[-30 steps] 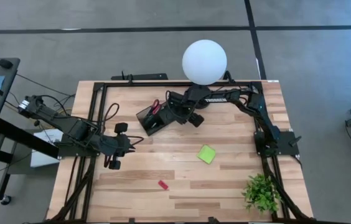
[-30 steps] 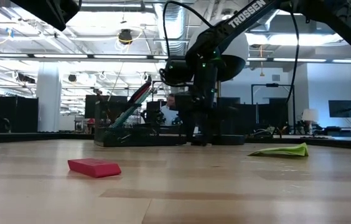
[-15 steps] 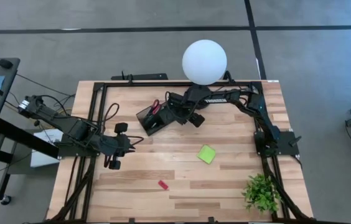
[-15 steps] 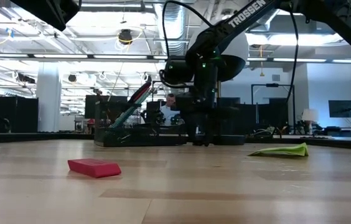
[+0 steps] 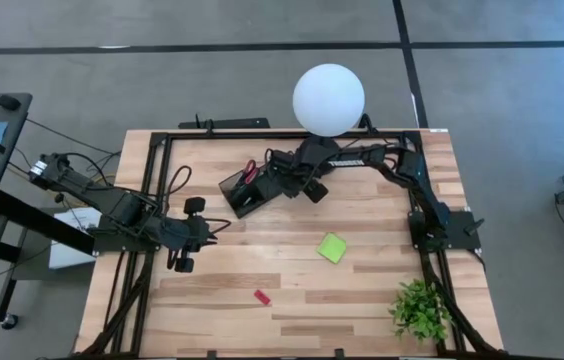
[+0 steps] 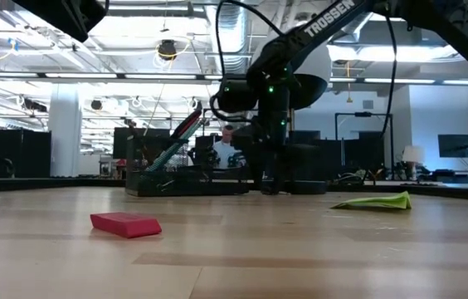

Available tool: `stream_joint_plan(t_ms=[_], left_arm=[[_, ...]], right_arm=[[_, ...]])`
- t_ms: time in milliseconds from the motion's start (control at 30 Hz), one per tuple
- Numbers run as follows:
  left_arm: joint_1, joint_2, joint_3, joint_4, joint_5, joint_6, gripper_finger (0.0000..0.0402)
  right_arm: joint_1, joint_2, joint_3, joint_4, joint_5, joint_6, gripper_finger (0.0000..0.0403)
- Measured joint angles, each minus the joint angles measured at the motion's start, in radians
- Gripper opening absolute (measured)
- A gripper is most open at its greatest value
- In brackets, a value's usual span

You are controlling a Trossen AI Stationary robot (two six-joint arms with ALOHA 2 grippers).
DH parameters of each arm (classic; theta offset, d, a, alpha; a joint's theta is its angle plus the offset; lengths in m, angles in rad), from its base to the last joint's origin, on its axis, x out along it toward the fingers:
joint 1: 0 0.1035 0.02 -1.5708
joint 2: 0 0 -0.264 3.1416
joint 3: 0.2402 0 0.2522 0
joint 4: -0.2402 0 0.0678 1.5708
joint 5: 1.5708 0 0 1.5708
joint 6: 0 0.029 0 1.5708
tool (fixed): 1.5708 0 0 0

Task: Pick and place office supplies into organizer
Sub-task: Put the black binder clip into the black desk organizer

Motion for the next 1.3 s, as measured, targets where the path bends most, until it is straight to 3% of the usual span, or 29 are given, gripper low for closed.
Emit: stream_joint_plan(t_ms=[533,933,1300], left_arm=[[0.0,0.0,0.0,0.0,0.027,-0.001,0.0038],[0.0,0.0,0.0,0.0,0.027,-0.002,0.0038],[0.0,0.0,0.0,0.0,0.027,-0.002,0.0038]], right_arm=[[-0.015,-0.001,0.0,-0.006,0.003,0.059,0.0221],[-0.001,-0.005,0.001,-0.009,0.002,0.14,0.0102],[0.103,-0.008,0.005,-0.146,-0.112,0.308,0.0074]])
